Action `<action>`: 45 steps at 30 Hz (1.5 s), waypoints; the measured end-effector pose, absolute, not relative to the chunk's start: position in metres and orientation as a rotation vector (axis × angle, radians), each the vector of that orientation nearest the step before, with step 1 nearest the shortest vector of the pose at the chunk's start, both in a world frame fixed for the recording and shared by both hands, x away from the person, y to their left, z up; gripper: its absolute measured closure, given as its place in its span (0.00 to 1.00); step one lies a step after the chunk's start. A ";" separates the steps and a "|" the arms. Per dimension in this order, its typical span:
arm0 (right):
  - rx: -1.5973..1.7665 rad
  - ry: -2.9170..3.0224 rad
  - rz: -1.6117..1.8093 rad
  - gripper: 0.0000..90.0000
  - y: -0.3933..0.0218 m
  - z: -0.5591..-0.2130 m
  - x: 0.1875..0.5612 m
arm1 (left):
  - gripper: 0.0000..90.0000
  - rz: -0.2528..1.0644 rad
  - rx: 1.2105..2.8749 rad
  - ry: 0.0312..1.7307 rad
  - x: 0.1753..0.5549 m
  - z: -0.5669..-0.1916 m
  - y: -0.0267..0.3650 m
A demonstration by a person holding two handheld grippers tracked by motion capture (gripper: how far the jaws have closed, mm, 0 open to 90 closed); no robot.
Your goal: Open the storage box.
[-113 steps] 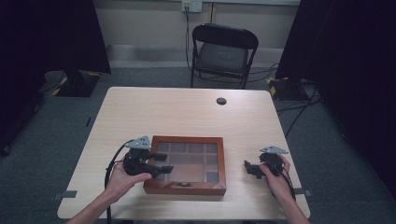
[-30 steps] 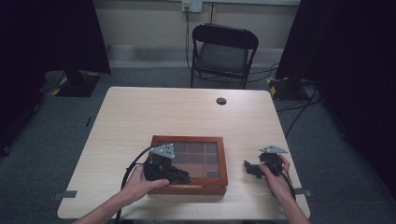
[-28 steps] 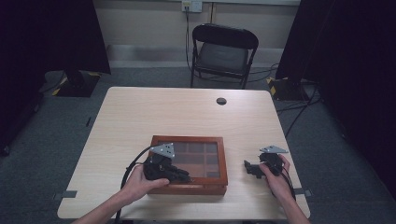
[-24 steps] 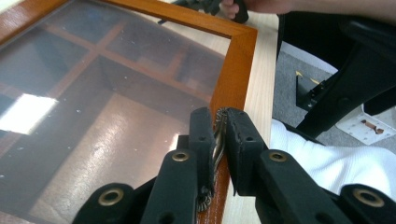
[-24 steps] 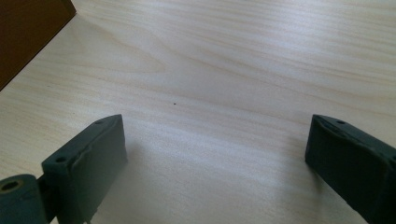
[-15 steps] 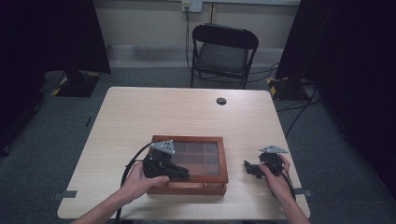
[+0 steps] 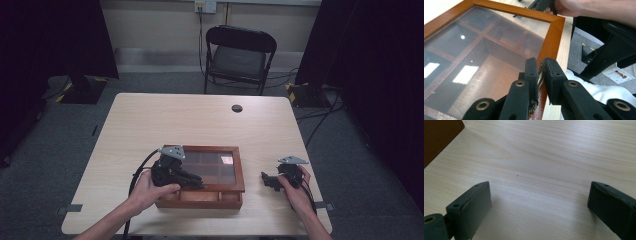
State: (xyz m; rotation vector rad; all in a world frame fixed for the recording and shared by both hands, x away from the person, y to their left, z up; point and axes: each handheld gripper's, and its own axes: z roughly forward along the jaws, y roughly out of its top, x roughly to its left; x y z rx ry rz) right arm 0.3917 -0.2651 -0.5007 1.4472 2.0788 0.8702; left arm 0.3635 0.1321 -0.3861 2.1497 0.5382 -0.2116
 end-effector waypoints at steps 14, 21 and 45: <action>1.448 2.080 0.870 0.04 -0.265 -0.501 0.392 | 0.90 -0.205 2.132 0.515 0.373 -0.368 0.135; 1.448 2.080 0.872 0.04 -0.265 -0.501 0.392 | 0.90 -0.205 2.129 0.521 0.377 -0.362 0.135; 1.449 2.082 0.871 0.04 -0.265 -0.501 0.393 | 0.90 -0.212 2.134 0.529 0.387 -0.347 0.135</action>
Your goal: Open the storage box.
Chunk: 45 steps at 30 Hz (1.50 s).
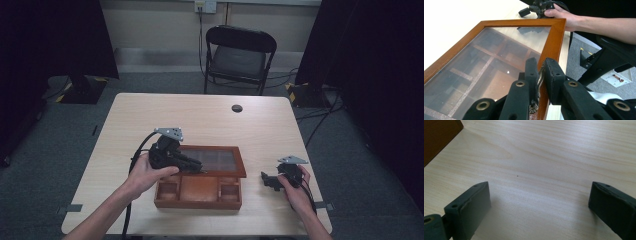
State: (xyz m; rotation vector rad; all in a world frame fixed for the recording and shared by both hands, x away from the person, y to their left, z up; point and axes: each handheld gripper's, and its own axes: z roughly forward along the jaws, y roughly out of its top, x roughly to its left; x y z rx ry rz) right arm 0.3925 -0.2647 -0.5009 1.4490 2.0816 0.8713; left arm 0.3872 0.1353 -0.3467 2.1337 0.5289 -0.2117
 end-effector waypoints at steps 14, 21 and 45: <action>1.449 2.081 0.871 0.03 -0.265 -0.501 0.393 | 0.90 -0.197 2.129 0.539 0.394 -0.338 0.135; 1.449 2.084 0.872 0.03 -0.265 -0.501 0.393 | 0.90 -0.174 2.131 0.542 0.397 -0.330 0.134; 1.447 2.088 0.871 0.03 -0.265 -0.501 0.393 | 0.90 -0.164 2.128 0.552 0.408 -0.319 0.133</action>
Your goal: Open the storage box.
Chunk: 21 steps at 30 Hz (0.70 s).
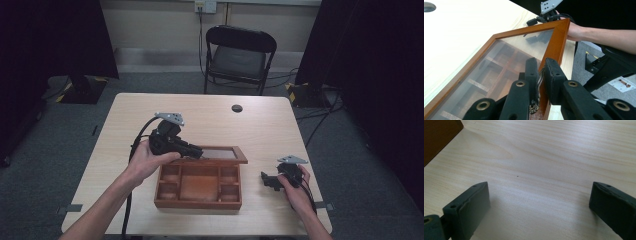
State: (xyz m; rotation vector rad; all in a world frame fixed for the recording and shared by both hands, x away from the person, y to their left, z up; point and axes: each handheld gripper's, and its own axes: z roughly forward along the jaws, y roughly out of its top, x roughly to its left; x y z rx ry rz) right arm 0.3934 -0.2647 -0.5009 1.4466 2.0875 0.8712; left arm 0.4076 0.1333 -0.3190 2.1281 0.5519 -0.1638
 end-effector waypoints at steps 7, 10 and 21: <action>1.445 2.089 0.871 0.03 -0.265 -0.501 0.394 | 0.90 -0.157 2.137 0.560 0.409 -0.316 0.133; 1.445 2.089 0.871 0.03 -0.265 -0.501 0.394 | 0.90 -0.154 2.130 0.554 0.411 -0.315 0.133; 1.444 2.091 0.870 0.02 -0.265 -0.501 0.394 | 0.90 -0.141 2.124 0.554 0.417 -0.310 0.134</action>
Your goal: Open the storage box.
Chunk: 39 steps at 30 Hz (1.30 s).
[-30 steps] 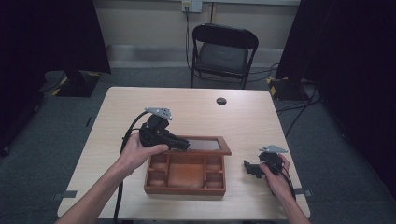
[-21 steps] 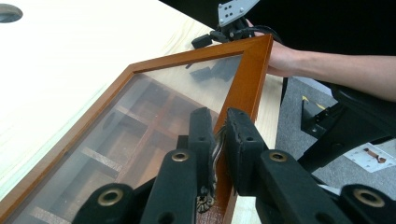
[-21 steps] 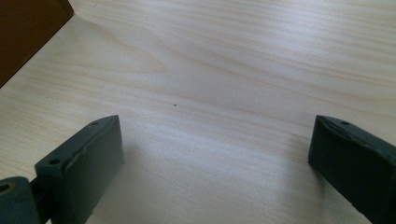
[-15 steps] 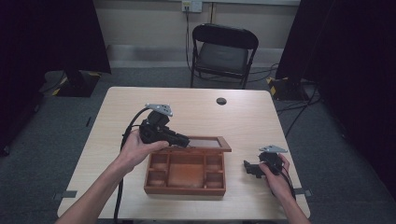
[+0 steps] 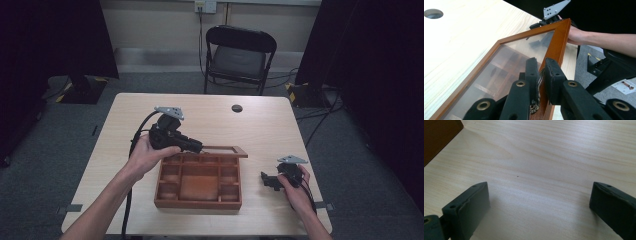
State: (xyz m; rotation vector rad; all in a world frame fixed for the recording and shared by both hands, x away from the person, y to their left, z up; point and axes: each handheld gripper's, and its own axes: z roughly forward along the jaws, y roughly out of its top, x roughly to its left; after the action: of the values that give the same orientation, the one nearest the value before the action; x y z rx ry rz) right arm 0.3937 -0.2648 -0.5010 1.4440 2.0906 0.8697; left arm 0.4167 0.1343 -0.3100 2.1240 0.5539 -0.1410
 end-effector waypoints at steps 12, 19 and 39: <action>1.445 2.091 0.868 0.02 -0.265 -0.501 0.394 | 0.91 -0.141 2.105 0.547 0.419 -0.310 0.135; 1.445 2.091 0.868 0.02 -0.265 -0.501 0.394 | 0.91 -0.133 2.106 0.548 0.420 -0.308 0.135; 1.447 2.091 0.868 0.02 -0.265 -0.501 0.394 | 0.91 -0.122 2.079 0.567 0.427 -0.304 0.136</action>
State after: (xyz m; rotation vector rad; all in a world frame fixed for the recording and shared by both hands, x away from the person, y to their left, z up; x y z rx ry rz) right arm 0.3940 -0.2645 -0.5010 1.4469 2.0912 0.8677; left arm 0.4273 0.1363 -0.3037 2.0791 0.5674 -0.1221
